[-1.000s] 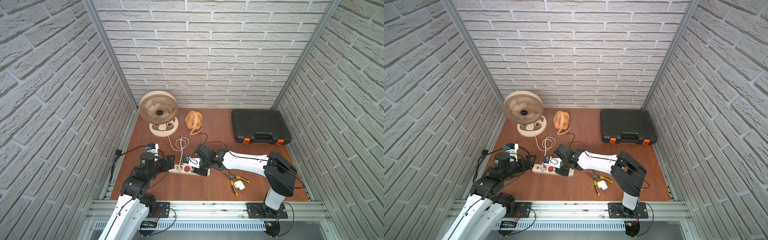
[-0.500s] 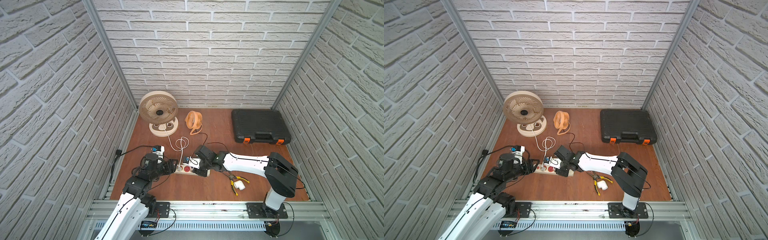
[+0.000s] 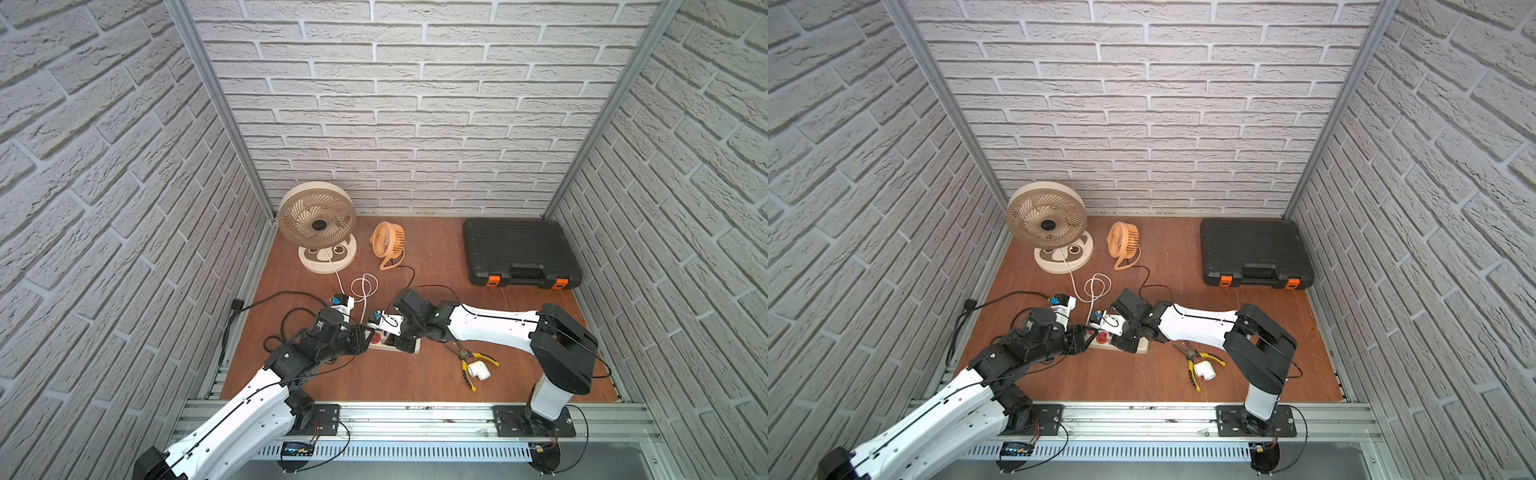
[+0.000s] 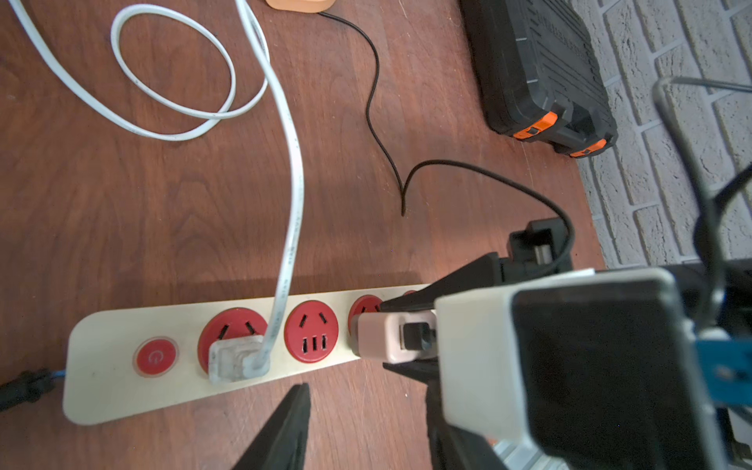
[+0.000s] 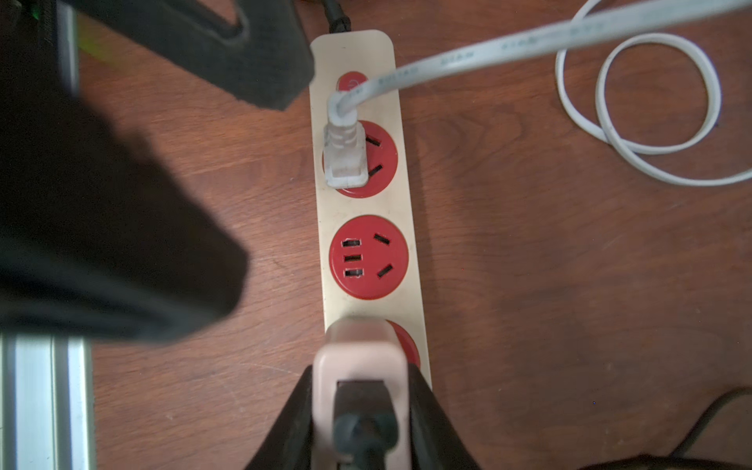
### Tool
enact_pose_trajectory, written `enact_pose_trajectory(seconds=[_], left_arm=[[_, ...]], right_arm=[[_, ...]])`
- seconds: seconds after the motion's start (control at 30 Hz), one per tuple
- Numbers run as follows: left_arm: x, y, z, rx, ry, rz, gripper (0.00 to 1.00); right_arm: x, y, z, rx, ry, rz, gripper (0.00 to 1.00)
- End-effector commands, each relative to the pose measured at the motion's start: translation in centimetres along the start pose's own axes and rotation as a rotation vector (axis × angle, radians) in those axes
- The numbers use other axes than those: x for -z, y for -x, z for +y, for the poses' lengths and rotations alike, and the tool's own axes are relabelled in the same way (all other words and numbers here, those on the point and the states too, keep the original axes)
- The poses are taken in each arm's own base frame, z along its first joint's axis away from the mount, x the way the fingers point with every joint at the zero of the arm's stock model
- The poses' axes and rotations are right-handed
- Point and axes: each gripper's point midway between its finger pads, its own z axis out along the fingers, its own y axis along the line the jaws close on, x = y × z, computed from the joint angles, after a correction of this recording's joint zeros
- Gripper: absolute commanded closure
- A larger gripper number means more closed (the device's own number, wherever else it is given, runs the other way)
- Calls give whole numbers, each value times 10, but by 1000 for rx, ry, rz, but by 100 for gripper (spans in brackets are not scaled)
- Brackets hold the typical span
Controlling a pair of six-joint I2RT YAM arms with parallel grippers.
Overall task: Plug the desk fan into the power strip
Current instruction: Insert the plug into the socket.
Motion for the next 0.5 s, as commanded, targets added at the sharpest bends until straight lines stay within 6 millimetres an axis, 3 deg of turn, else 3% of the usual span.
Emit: enact_pose_trajectory(seconds=[0.0,0.17,0.3,0.33,0.37,0.4,0.47], left_arm=[[-1,15,-9,4,-37,-72,51],[-1,17,-10,4,-38,-76,51],[-4,16,-12,7,-47,-67,52],[-5,16,-12,9,-49,-66,52],[-5,15,-13,9,-53,-64,52],[-5,15,-13,10,-54,-64,52],[-4,15,-13,12,-56,-67,52]], right_arm=[[5,-27,13,-55,38,118,56],[22,-12,9,-65,11,82,49],[33,-6,11,-84,12,65,35],[37,-4,11,-94,9,55,29],[42,-3,11,-101,7,43,11],[47,-2,13,-109,4,29,1],[60,1,11,-138,-21,-10,0]])
